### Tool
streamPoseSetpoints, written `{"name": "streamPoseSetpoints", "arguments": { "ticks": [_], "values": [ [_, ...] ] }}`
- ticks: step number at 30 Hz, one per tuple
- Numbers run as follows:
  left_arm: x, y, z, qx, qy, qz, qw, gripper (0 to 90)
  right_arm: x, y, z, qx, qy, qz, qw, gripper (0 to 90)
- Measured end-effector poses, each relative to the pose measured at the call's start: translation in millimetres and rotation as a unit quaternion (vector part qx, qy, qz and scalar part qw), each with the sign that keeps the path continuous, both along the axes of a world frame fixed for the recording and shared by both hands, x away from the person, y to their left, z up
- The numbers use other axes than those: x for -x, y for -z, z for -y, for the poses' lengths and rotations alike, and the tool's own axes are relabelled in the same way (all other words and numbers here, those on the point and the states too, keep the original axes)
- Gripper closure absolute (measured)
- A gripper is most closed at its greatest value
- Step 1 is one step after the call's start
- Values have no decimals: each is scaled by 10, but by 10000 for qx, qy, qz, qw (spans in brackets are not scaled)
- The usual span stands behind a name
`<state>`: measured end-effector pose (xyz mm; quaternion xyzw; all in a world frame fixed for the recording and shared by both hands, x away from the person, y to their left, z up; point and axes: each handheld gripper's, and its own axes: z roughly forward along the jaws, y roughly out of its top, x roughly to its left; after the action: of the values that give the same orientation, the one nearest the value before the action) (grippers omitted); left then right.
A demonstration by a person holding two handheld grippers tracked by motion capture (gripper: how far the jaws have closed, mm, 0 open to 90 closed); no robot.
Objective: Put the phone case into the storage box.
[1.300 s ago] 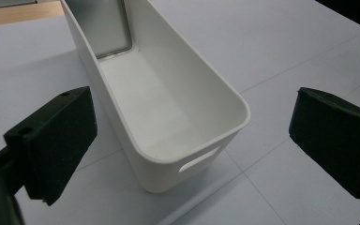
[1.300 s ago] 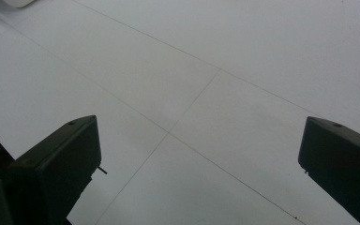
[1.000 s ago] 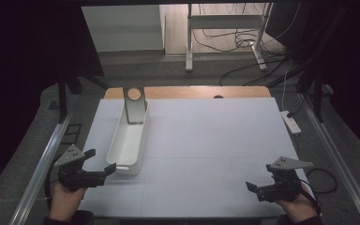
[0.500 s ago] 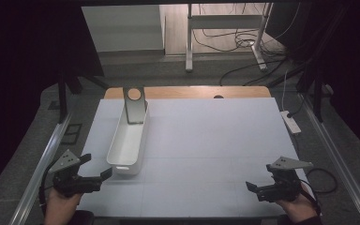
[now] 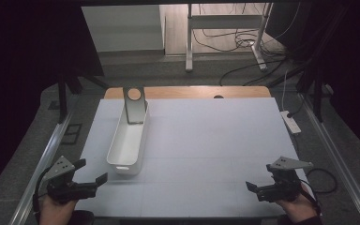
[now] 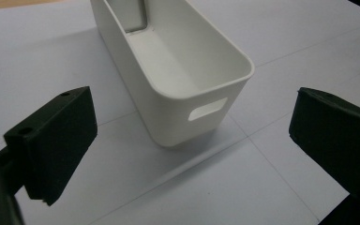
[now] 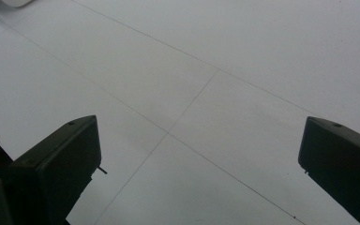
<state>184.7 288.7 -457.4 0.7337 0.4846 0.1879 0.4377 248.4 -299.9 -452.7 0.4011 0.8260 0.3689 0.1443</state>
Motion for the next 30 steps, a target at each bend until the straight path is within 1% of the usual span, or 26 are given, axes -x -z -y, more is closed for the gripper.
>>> {"name": "streamPoseSetpoints", "arguments": {
  "ticks": [16,24,30],
  "values": [
    [105,60,-112,114,-139,-61,9998,21,0,0,0,3,9,3,10000,0],
    [143,83,-149,93,-185,-91,9997,21,0,0,0,4,16,-6,10000,0],
    [168,101,-163,37,-195,-137,9997,21,-1,1,0,7,20,-8,10000,0]
  ]
}}
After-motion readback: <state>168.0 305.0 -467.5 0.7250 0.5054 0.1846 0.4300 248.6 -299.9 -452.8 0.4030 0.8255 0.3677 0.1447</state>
